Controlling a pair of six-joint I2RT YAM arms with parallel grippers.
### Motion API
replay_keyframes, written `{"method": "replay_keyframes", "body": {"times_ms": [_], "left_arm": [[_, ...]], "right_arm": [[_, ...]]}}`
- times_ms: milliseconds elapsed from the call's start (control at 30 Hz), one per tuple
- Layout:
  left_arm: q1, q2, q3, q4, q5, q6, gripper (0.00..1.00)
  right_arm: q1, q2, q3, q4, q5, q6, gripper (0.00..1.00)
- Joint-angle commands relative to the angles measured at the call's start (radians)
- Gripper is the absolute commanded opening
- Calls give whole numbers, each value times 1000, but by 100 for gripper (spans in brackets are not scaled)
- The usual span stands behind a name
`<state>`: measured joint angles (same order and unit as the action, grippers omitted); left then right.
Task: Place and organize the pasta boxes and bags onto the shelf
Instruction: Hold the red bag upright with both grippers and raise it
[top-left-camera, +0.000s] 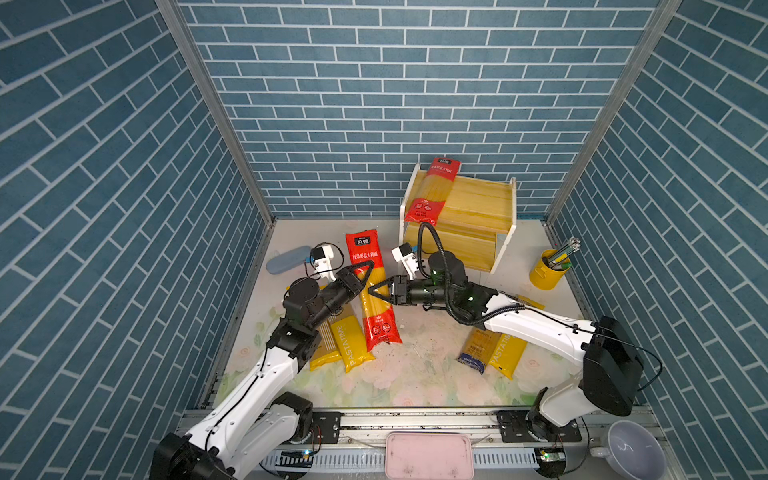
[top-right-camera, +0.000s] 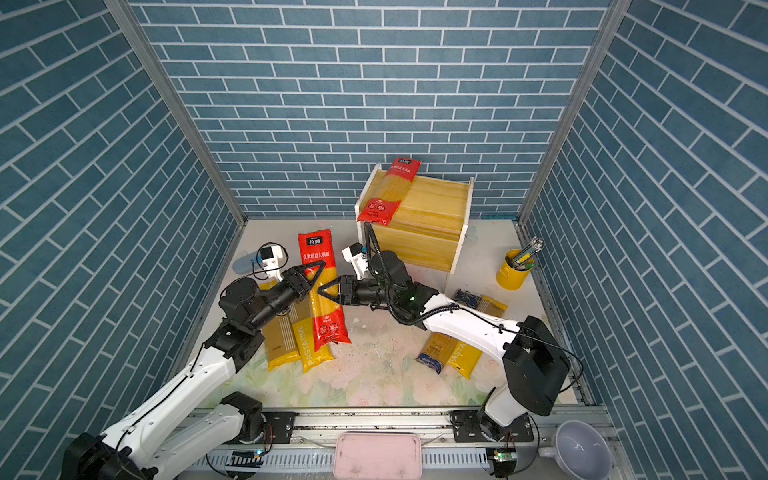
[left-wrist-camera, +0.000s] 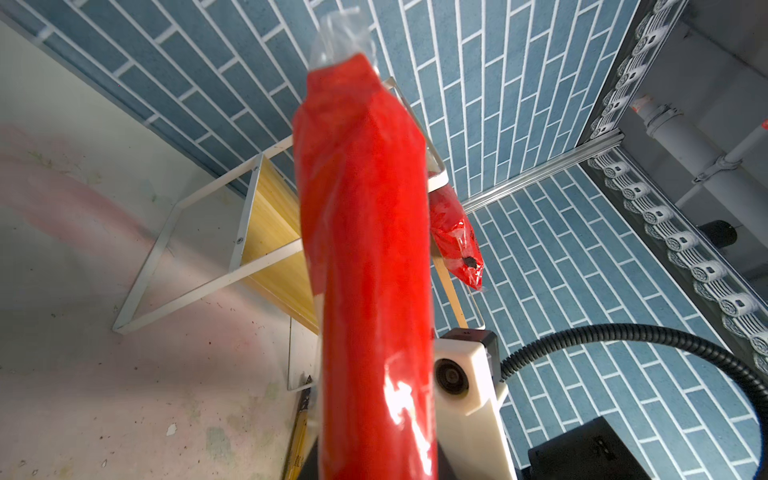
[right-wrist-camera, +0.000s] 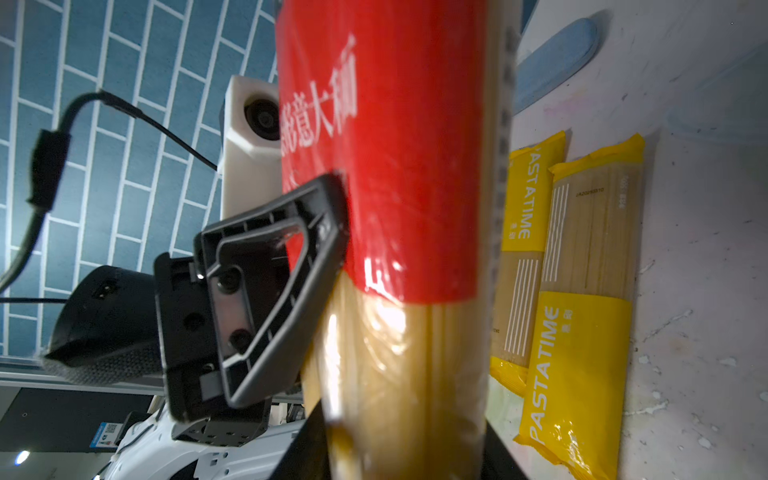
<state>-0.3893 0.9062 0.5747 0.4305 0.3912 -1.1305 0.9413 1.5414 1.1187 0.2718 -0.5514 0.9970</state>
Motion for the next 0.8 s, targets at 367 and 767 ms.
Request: {"method": "replay_keyframes", "body": {"times_ms": [367,767], "left_arm": [[-34,-40,77,15,67,63,50],[-35,-42,99,30,72,60,76]], "right_arm": [[21,-22,3,83,-8,5,9],[21,-73,79,29,54,-19,0]]}}
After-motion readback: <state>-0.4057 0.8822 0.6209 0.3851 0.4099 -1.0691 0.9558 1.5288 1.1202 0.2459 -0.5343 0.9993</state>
